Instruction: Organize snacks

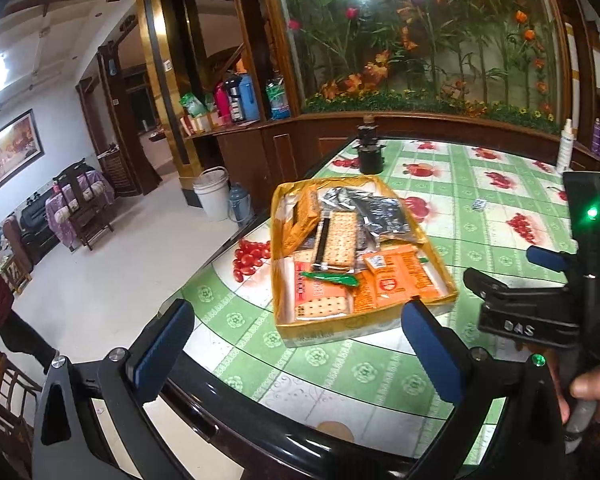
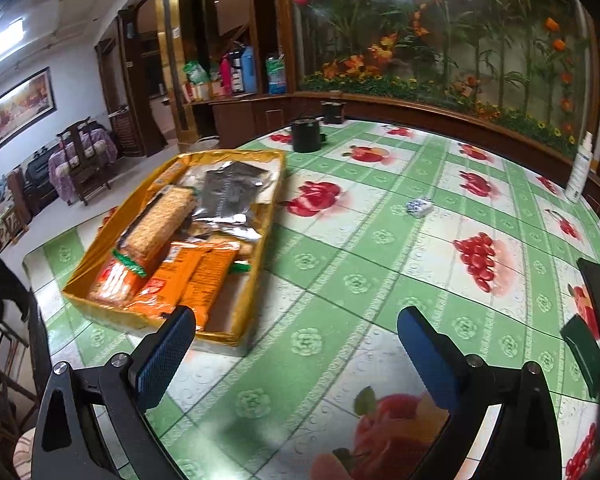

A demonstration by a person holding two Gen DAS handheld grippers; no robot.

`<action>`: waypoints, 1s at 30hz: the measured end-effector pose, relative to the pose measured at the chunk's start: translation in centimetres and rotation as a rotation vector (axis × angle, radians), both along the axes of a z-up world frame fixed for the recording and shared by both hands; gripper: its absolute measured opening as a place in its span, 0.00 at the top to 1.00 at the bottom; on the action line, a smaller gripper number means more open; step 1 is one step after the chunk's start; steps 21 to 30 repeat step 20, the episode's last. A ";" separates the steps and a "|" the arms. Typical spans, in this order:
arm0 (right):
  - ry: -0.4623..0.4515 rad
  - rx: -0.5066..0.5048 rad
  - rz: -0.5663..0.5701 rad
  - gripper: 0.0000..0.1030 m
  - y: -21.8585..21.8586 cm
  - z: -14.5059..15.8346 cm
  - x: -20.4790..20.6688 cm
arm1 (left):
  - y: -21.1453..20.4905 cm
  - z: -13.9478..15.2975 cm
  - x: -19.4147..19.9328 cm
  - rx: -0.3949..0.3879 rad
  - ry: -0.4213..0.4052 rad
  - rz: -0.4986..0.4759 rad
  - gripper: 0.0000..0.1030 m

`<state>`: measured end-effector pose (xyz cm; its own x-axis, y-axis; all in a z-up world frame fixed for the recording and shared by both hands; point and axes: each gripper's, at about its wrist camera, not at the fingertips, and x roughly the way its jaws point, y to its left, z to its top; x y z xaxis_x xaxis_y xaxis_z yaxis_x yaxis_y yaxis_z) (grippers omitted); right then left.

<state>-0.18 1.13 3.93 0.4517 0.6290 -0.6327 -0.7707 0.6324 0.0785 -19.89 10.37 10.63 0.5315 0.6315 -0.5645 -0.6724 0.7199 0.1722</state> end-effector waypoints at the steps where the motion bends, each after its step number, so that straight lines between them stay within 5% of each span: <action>1: -0.001 0.000 -0.020 0.01 -0.3 0.0 0.3 | -0.2 0.1 0.0 -0.003 0.003 -0.004 0.00; 30: 0.036 0.073 -0.145 0.01 -5.0 1.1 3.0 | -4.5 0.1 3.0 0.023 0.048 -0.092 0.00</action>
